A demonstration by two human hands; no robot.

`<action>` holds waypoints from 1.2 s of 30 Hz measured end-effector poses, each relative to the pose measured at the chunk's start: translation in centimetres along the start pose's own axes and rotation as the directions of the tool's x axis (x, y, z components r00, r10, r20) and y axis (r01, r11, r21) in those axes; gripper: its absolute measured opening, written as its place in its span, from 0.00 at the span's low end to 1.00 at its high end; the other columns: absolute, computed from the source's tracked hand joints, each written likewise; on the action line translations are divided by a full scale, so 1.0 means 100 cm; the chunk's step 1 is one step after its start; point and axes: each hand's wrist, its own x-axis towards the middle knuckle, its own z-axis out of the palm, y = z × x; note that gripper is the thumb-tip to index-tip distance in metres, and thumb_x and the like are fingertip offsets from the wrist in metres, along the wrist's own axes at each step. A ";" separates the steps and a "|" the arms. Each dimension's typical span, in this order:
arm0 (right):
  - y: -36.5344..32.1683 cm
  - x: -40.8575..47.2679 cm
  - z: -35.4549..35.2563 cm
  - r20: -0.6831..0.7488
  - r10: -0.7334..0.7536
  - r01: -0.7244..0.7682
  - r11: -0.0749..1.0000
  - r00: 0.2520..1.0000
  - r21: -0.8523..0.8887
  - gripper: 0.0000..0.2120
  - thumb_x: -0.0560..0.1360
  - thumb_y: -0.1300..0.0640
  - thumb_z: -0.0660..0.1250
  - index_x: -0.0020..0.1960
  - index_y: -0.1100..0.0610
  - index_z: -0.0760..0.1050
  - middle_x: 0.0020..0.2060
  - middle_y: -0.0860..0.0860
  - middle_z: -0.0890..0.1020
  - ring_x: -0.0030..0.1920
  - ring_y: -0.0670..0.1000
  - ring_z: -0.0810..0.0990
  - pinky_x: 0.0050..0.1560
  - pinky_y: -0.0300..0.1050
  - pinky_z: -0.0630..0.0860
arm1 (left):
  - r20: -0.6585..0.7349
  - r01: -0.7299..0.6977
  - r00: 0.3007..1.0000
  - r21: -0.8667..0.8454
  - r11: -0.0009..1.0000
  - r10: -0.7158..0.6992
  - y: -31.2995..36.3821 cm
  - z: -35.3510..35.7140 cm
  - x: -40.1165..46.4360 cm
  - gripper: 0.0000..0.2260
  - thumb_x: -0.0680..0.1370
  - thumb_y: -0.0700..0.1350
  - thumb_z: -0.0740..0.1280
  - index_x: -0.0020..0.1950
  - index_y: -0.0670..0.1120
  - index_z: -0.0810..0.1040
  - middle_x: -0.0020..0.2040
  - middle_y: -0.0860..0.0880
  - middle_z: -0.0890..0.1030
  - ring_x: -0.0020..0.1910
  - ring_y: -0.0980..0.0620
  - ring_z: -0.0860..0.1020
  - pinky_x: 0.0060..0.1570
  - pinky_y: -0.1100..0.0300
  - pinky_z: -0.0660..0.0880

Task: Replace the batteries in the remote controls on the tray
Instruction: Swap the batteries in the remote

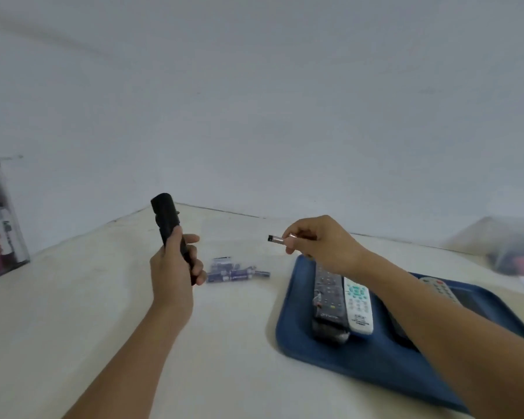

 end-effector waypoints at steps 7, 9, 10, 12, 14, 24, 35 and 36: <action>0.019 -0.053 -0.069 -0.068 0.141 -0.082 0.838 0.988 0.539 0.10 0.82 0.61 0.63 0.55 0.68 0.79 0.38 0.57 0.73 0.29 0.47 0.58 0.28 0.37 0.57 | 0.529 0.406 0.770 0.026 0.913 -0.358 -0.029 0.119 -0.071 0.17 0.84 0.48 0.52 0.59 0.40 0.75 0.33 0.45 0.73 0.23 0.52 0.66 0.20 0.63 0.65; 0.032 -0.069 -0.088 -0.137 0.161 -0.069 0.855 0.977 0.514 0.11 0.82 0.59 0.63 0.50 0.67 0.78 0.34 0.54 0.70 0.28 0.47 0.57 0.28 0.38 0.57 | 0.547 0.498 0.711 0.053 0.866 -0.442 -0.050 0.151 -0.081 0.17 0.86 0.48 0.53 0.63 0.39 0.75 0.36 0.43 0.77 0.27 0.51 0.71 0.25 0.61 0.71; 0.036 -0.074 -0.090 -0.164 0.160 -0.062 0.873 0.973 0.483 0.12 0.83 0.59 0.63 0.47 0.66 0.78 0.31 0.52 0.70 0.27 0.47 0.58 0.28 0.38 0.58 | 0.553 0.524 0.692 0.057 0.850 -0.464 -0.058 0.157 -0.081 0.16 0.87 0.49 0.54 0.65 0.40 0.74 0.38 0.43 0.78 0.30 0.50 0.73 0.27 0.60 0.73; 0.052 -0.093 -0.109 -0.270 0.151 -0.034 0.919 0.951 0.393 0.12 0.83 0.57 0.63 0.46 0.64 0.79 0.30 0.52 0.74 0.26 0.47 0.60 0.27 0.39 0.60 | 0.590 0.555 0.637 0.094 0.826 -0.496 -0.078 0.181 -0.088 0.16 0.87 0.51 0.54 0.66 0.44 0.73 0.40 0.43 0.79 0.31 0.49 0.74 0.28 0.58 0.75; 0.067 -0.109 -0.123 -0.363 0.125 -0.030 0.966 0.923 0.258 0.10 0.82 0.58 0.64 0.47 0.61 0.80 0.32 0.52 0.80 0.24 0.47 0.63 0.26 0.39 0.63 | 0.613 0.557 0.603 0.136 0.819 -0.511 -0.091 0.198 -0.094 0.16 0.86 0.53 0.55 0.68 0.45 0.72 0.40 0.44 0.78 0.30 0.50 0.73 0.25 0.60 0.71; 0.090 -0.125 -0.135 -0.340 0.010 -0.074 0.981 0.940 -0.177 0.10 0.78 0.53 0.70 0.43 0.59 0.81 0.28 0.46 0.75 0.29 0.43 0.68 0.32 0.35 0.65 | 0.702 0.390 0.505 0.334 0.858 -0.502 -0.112 0.223 -0.118 0.12 0.83 0.47 0.53 0.49 0.44 0.74 0.38 0.46 0.72 0.31 0.53 0.66 0.27 0.61 0.61; 0.084 -0.123 -0.101 -0.546 0.137 0.009 0.966 0.826 0.257 0.07 0.73 0.60 0.76 0.39 0.63 0.82 0.32 0.56 0.84 0.30 0.47 0.80 0.29 0.41 0.78 | 0.641 0.437 0.575 0.284 0.853 -0.508 -0.125 0.224 -0.130 0.15 0.86 0.47 0.58 0.66 0.41 0.78 0.40 0.46 0.79 0.29 0.53 0.73 0.21 0.65 0.66; 0.083 -0.123 -0.098 -0.551 0.133 0.014 0.967 0.824 0.253 0.07 0.73 0.60 0.75 0.40 0.63 0.82 0.32 0.55 0.84 0.30 0.47 0.80 0.29 0.39 0.76 | 0.636 0.451 0.581 0.266 0.852 -0.507 -0.125 0.225 -0.129 0.16 0.86 0.45 0.57 0.68 0.41 0.77 0.39 0.46 0.79 0.28 0.54 0.72 0.20 0.65 0.65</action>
